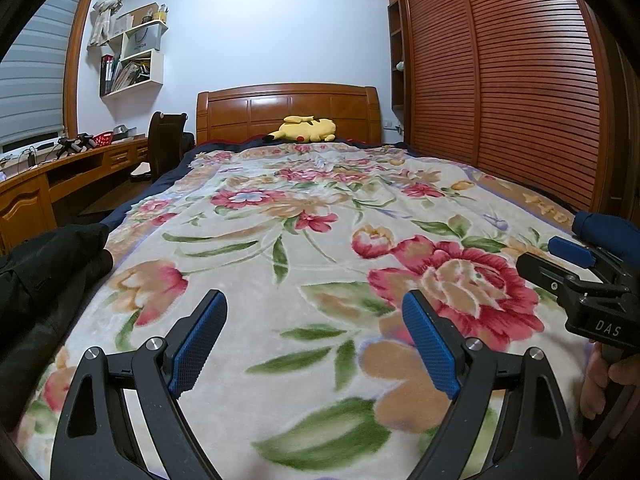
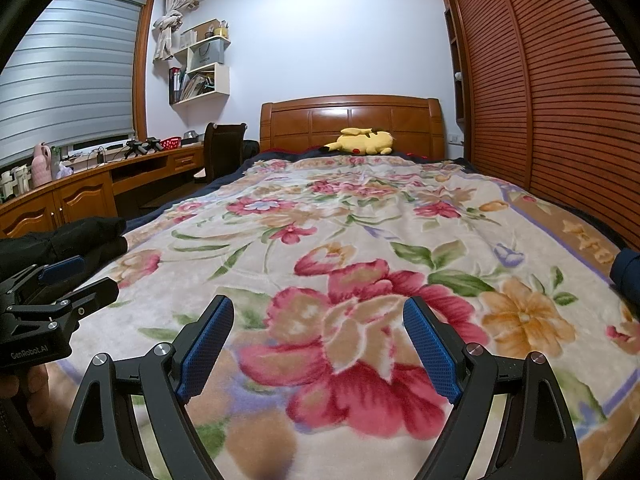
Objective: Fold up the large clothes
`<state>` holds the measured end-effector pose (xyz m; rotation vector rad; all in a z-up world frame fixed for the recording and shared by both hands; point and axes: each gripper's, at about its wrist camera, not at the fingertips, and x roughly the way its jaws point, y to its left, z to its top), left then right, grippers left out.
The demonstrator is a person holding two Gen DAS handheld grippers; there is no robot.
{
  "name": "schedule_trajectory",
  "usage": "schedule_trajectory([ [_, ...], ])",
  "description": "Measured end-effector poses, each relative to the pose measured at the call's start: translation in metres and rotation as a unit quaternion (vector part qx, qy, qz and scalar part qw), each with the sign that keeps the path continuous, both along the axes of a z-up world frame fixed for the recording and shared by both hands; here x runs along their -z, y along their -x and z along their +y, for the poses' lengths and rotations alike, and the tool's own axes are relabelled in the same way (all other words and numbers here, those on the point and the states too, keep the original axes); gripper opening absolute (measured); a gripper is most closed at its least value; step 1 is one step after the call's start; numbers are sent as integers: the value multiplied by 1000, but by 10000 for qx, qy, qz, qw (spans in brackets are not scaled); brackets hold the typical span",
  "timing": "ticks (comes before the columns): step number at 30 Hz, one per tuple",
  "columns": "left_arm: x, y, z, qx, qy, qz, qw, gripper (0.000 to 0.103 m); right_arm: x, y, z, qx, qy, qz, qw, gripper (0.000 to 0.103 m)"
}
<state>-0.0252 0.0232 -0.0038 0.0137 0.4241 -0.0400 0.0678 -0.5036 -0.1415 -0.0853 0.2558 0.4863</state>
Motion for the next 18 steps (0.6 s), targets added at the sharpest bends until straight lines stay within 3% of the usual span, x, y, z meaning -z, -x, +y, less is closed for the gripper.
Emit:
schedule_trajectory([
  [18,-1,0,5,4,48,27,10000,90,0,-1,-3,-7,-9,-35,10000,88],
])
